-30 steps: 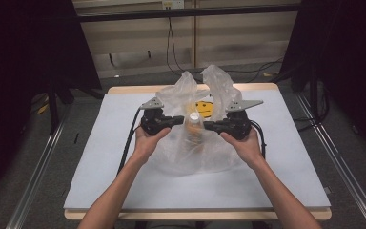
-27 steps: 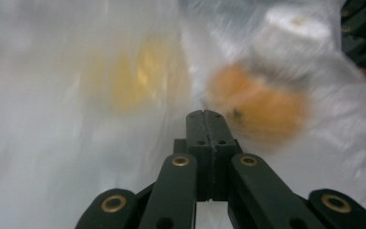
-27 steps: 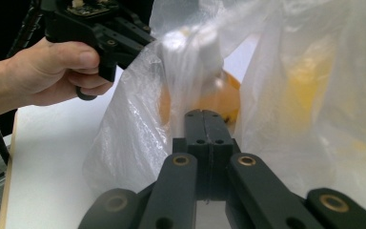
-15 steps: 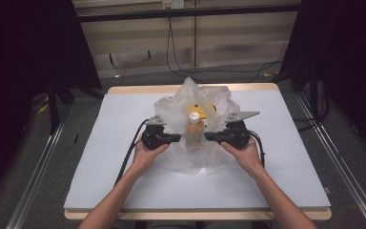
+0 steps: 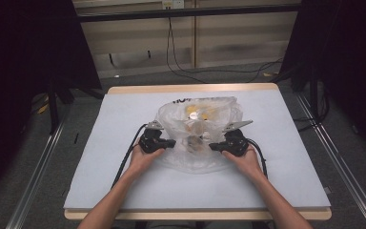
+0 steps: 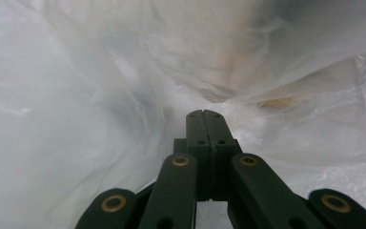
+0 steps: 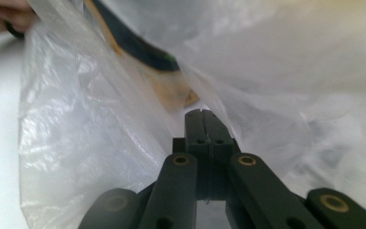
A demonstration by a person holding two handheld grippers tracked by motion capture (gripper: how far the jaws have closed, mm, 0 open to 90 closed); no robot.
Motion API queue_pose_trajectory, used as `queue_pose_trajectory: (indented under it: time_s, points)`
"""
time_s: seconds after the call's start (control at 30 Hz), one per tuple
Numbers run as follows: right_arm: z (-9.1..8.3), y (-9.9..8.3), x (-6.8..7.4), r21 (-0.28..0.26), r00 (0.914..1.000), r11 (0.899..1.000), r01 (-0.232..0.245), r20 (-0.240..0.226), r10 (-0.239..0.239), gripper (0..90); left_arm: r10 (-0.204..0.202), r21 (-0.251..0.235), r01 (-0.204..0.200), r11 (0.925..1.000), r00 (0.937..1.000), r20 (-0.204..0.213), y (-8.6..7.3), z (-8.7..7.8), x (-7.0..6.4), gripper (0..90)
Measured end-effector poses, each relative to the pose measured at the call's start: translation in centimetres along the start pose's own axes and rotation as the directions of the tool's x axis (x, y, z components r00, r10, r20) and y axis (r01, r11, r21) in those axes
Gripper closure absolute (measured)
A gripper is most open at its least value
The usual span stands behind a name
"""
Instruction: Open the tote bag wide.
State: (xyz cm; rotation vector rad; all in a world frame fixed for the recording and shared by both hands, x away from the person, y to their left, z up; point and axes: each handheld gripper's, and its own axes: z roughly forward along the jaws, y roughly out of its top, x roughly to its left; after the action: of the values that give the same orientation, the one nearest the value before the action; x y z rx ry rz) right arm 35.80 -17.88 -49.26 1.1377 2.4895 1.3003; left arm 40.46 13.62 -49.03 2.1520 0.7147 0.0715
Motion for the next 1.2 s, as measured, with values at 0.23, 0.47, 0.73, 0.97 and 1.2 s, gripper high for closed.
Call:
queue_pose_trajectory:
  time_s: [0.23,0.47,0.73,0.97,1.2]
  points:
    - [-1.9,0.4,0.7,-0.112,0.9997,0.994,-0.005,-0.026,0.002,90.0,0.041,-0.053,-0.040,0.9978,0.9989,0.021,0.6,-2.0,-1.6,90.0]
    - [-6.2,1.7,2.7,-0.219,0.9988,0.975,0.031,-0.030,-0.039,90.0,0.069,-0.196,-0.057,0.9790,0.9961,0.055,1.5,-5.9,-3.3,90.0]
    - [-11.0,3.2,3.9,-0.315,0.9978,0.947,0.059,-0.012,-0.066,90.0,0.099,-0.296,-0.074,0.9524,0.9928,0.068,2.9,-8.5,-4.7,90.0]
    - [-13.1,5.1,4.3,-0.361,0.9962,0.929,0.082,0.004,-0.087,90.0,0.118,-0.351,-0.094,0.9318,0.9918,0.049,4.3,-10.2,-5.2,90.0]
    - [-14.1,8.5,4.0,-0.382,0.9960,0.920,0.084,0.003,-0.089,90.0,0.102,-0.407,-0.074,0.9103,0.9937,0.047,6.1,-11.3,-4.3,90.0]
